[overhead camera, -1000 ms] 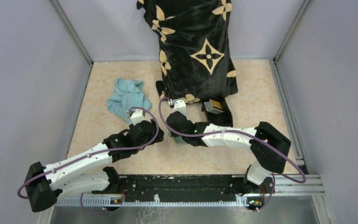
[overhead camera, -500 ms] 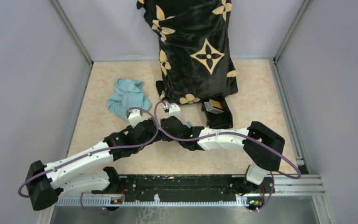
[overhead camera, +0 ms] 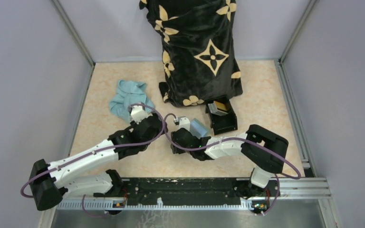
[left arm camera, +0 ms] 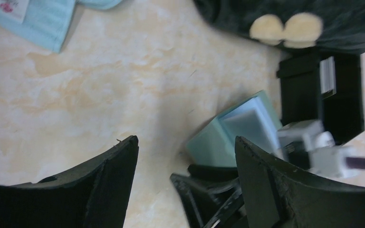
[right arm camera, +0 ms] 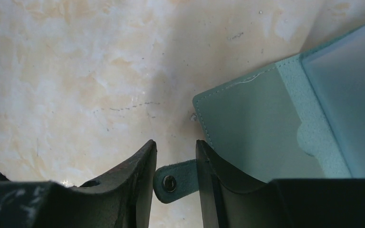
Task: Put the credit cards into the card holder
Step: Place the card holder at the center of the board, then open the card holder at the center of the board.
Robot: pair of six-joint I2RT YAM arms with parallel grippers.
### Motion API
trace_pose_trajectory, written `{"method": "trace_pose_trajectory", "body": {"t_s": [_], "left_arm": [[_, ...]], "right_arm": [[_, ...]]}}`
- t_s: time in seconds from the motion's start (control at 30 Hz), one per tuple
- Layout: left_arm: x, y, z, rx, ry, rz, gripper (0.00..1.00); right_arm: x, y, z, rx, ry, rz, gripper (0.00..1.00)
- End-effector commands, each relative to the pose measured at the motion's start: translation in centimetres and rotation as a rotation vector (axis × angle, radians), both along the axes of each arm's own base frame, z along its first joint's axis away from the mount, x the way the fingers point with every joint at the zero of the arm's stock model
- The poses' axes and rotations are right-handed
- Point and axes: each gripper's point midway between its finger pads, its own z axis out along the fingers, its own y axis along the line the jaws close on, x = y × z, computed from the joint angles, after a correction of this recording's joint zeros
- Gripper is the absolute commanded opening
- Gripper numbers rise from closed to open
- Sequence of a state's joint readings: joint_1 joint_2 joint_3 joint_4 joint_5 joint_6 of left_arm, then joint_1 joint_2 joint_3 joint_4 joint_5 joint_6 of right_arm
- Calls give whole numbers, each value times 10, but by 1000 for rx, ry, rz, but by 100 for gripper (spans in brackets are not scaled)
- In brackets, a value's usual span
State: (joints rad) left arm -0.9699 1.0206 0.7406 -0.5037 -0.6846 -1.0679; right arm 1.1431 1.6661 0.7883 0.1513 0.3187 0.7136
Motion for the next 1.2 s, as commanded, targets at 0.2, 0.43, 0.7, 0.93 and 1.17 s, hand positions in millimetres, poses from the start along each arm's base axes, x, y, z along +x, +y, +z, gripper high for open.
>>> {"method": "trace_pose_trajectory", "body": {"t_s": [0.2,0.43,0.7,0.93,1.17], "left_arm": [[46,-62,26,-67,-111,-135,80],[56,-71,-10,-121,-55,-224,79],[66,-92,-17,-206,-64,-425,75],[66,-140,-16,-178,-36,-716,69],[55,-160,-26,-211,30,-863,62]], "right_arm": [[1,13,33,161,-56,11,37],[0,9,46,148,-103,47,37],[-4,8,46,83,-111,129,37],[-10,12,41,54,-89,211,37],[-13,17,38,30,-78,281,36]]}}
